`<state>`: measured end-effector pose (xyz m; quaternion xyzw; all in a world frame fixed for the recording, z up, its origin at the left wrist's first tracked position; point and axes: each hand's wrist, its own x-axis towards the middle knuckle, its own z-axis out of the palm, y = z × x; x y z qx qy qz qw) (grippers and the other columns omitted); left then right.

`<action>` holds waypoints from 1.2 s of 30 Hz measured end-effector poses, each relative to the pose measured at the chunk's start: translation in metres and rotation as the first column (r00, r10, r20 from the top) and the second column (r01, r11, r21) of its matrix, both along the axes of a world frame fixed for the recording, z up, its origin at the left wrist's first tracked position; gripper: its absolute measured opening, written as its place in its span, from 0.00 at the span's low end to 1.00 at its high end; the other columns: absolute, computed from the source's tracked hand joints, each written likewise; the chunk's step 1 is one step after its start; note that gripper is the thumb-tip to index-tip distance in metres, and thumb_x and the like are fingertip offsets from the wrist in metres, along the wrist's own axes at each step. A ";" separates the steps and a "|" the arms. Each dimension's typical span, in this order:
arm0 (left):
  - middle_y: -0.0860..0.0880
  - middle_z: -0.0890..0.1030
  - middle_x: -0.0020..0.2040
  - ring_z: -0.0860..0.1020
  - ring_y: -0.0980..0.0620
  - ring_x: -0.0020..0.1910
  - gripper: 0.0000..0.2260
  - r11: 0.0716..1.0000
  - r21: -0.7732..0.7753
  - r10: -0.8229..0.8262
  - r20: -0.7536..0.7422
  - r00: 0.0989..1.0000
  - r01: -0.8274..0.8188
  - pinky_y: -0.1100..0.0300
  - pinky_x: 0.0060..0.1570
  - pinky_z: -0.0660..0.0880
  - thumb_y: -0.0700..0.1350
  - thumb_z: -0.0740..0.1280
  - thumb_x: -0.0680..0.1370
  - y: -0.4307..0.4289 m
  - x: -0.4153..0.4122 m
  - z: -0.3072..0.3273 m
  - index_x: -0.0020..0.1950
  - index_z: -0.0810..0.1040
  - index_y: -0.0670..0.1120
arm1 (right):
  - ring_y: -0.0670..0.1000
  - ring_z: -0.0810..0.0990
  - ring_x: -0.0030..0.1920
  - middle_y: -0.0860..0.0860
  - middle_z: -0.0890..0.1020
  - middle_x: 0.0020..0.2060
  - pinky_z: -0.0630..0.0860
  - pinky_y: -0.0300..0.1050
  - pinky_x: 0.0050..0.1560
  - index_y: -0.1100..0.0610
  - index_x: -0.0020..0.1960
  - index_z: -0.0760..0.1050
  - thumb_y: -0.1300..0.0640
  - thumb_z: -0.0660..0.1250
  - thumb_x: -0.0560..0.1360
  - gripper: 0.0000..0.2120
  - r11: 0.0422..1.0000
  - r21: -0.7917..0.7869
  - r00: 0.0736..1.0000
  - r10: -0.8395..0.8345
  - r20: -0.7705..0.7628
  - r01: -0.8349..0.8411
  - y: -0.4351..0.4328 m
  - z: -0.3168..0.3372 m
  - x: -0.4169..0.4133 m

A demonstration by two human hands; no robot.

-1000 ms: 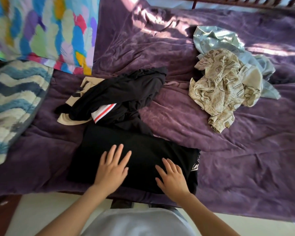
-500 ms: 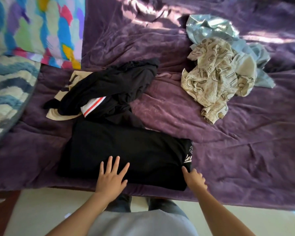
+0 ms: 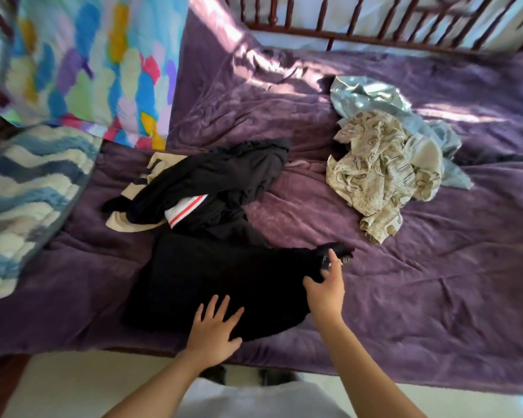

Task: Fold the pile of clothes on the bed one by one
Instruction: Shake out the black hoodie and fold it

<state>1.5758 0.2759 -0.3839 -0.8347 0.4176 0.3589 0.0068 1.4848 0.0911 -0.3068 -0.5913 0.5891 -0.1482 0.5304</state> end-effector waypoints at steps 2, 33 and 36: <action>0.49 0.66 0.72 0.60 0.47 0.73 0.17 0.913 -0.103 0.328 -0.387 0.862 -0.394 0.52 0.70 0.60 0.56 0.64 0.72 -0.001 0.015 0.016 0.61 0.76 0.62 | 0.47 0.77 0.50 0.49 0.76 0.55 0.76 0.46 0.54 0.47 0.74 0.58 0.69 0.64 0.74 0.35 0.985 -0.093 0.988 0.150 0.044 -0.145 0.035 0.031 0.034; 0.42 0.72 0.66 0.63 0.34 0.68 0.54 0.972 -0.187 -0.078 0.323 0.943 0.144 0.38 0.48 0.75 0.66 0.77 0.42 0.101 0.099 -0.012 0.67 0.67 0.53 | 0.62 0.54 0.74 0.59 0.54 0.75 0.65 0.62 0.65 0.37 0.62 0.15 0.48 0.74 0.66 0.64 0.058 0.011 0.029 0.640 -0.768 -0.998 0.145 -0.059 0.060; 0.42 0.68 0.67 0.73 0.32 0.60 0.61 0.986 -0.122 -0.075 0.283 0.956 0.114 0.36 0.45 0.76 0.63 0.79 0.37 0.110 0.108 -0.027 0.68 0.65 0.53 | 0.59 0.80 0.58 0.56 0.78 0.61 0.80 0.54 0.45 0.49 0.76 0.36 0.47 0.82 0.40 0.77 0.185 -0.059 0.166 0.637 -0.753 -0.981 0.145 -0.077 0.064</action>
